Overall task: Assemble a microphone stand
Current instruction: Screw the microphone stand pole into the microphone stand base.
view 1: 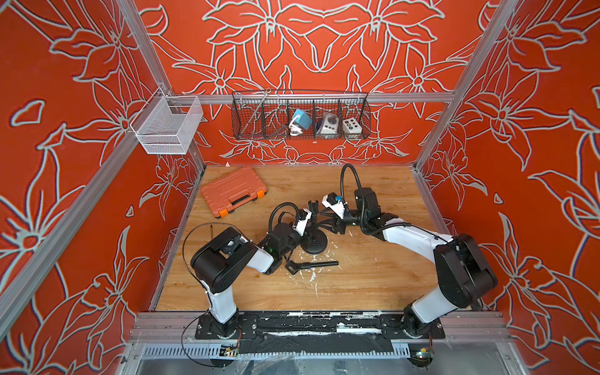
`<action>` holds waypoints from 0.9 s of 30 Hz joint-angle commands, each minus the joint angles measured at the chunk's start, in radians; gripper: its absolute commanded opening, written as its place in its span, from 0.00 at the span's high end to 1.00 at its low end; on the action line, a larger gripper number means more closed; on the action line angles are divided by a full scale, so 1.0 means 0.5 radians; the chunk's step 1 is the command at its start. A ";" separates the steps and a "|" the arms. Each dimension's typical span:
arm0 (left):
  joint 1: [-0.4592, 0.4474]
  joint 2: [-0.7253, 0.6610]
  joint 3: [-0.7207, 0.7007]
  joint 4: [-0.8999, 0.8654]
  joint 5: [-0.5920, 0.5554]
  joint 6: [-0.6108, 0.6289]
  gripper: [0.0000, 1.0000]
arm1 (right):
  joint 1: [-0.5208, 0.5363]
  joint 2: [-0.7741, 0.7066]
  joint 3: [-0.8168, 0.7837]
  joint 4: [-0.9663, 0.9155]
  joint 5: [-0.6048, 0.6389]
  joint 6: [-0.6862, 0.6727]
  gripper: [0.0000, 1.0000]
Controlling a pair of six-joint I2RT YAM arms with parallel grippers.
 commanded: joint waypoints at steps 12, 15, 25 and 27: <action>-0.021 0.140 -0.131 0.185 -0.024 0.124 1.00 | -0.017 0.236 0.249 -0.005 -0.458 -0.080 0.50; -0.024 0.127 -0.113 0.135 -0.030 0.143 1.00 | -0.014 0.259 0.255 0.003 -0.476 -0.079 0.50; -0.045 0.121 -0.073 0.028 -0.045 0.198 1.00 | -0.007 0.272 0.157 0.325 -0.445 0.079 0.79; -0.045 0.124 -0.073 0.026 -0.050 0.203 1.00 | -0.004 0.259 0.101 0.387 -0.426 0.102 0.90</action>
